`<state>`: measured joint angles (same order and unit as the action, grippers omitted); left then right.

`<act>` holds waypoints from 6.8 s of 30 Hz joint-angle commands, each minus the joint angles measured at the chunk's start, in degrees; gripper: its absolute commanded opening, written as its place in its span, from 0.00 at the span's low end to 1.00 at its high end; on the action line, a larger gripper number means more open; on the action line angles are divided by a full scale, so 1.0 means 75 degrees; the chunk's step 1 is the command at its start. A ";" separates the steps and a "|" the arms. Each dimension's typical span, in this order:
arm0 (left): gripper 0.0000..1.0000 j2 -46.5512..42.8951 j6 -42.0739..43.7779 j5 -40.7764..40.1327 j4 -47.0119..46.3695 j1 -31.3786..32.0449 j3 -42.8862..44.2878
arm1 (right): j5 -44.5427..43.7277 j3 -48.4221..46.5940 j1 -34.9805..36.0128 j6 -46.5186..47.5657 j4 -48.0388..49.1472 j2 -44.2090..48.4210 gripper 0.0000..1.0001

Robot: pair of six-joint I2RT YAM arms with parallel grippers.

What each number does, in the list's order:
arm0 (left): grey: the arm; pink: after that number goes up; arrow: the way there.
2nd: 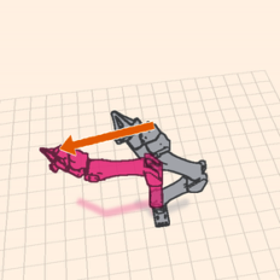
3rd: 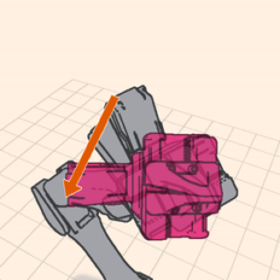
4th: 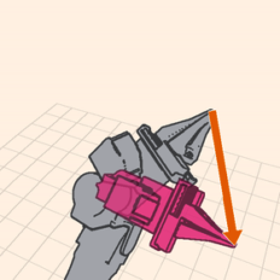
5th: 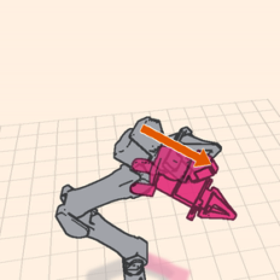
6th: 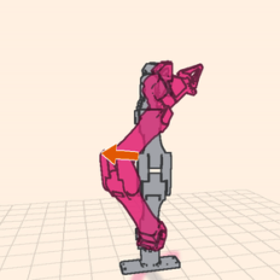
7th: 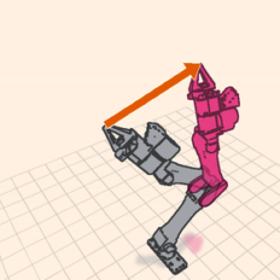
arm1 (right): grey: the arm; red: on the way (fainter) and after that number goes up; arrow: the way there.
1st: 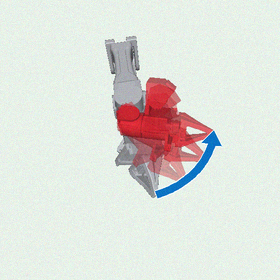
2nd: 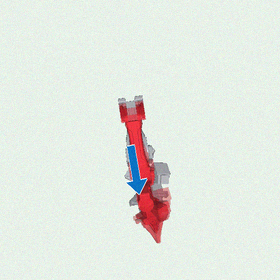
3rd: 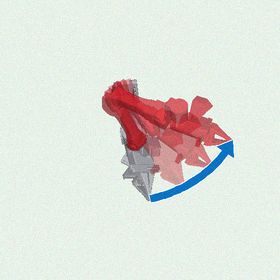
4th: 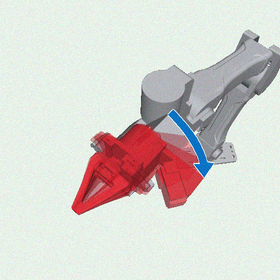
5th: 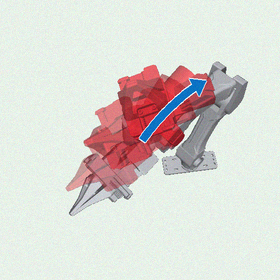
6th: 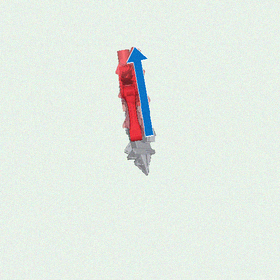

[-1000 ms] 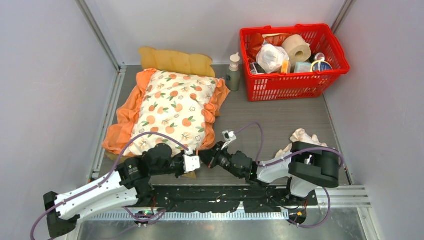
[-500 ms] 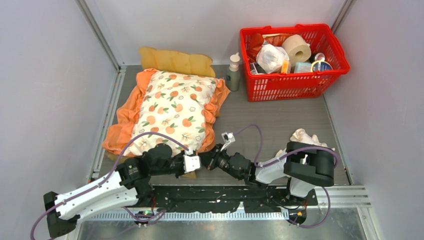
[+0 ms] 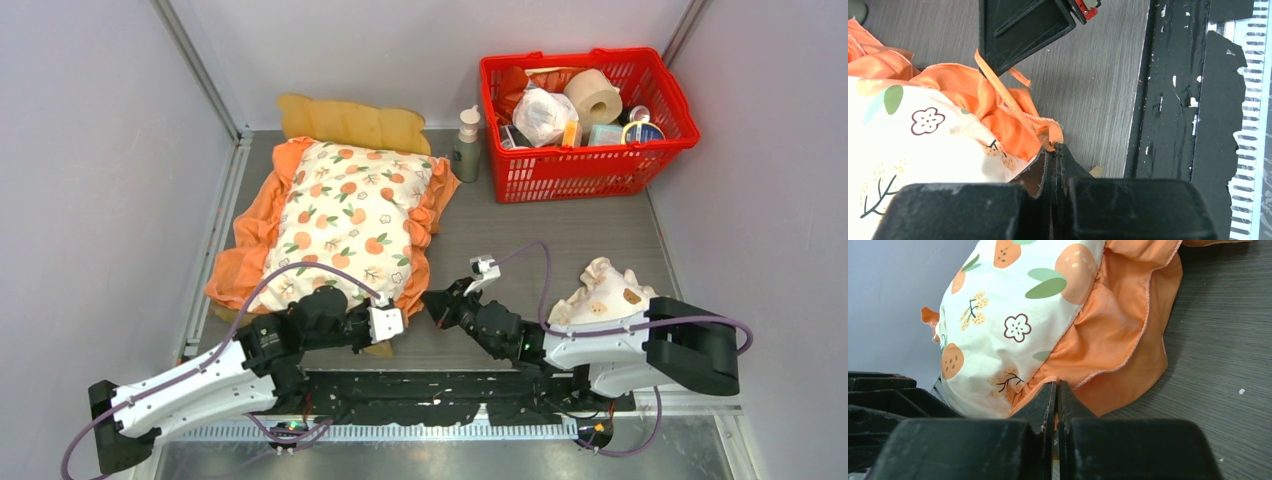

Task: Set up the pet bed
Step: Tie the ropes to the bed frame.

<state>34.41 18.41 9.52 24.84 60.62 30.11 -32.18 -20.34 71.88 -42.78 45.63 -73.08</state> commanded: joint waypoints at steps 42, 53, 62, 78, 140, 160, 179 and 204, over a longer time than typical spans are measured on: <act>0.00 -0.0556 -0.0079 0.0742 -0.0211 0.0004 0.0321 | 0.1412 -0.0729 0.0366 -0.1728 0.3087 -0.2642 0.05; 0.00 -0.0494 0.0022 0.0629 -0.0332 0.0013 0.0249 | 0.1726 -0.0443 0.0427 -0.2530 0.3635 -0.2877 0.05; 0.00 -0.0495 0.0081 0.0554 -0.0379 0.0004 0.0251 | 0.1378 -0.0051 0.0427 -0.2445 0.2885 -0.2220 0.05; 0.00 -0.0574 0.0148 0.0504 -0.0378 0.0009 0.0245 | 0.1536 -0.0581 0.0273 -0.2079 0.2896 -0.2684 0.05; 0.00 -0.0453 0.0757 -0.0139 -0.0403 0.0013 0.0068 | 0.3077 -0.0598 0.0116 -0.1375 0.2604 -0.2688 0.05; 0.00 0.0071 0.0580 -0.0880 -0.0460 0.0012 0.0090 | 0.3096 -0.0265 0.0019 -0.1373 0.2884 -0.2566 0.18; 0.00 0.0843 0.0431 -0.0742 -0.0523 -0.0295 0.0292 | 0.2353 0.0199 0.0062 -0.0993 0.2556 -0.1709 0.33; 0.00 0.1188 0.0392 -0.0694 -0.0570 -0.0527 0.0400 | 0.1678 -0.0153 0.0799 -0.1633 0.2921 -0.2323 0.24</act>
<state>42.83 21.47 4.10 22.96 57.19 30.94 -18.52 -19.86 77.54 -52.53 60.25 -89.01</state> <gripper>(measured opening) 0.009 0.249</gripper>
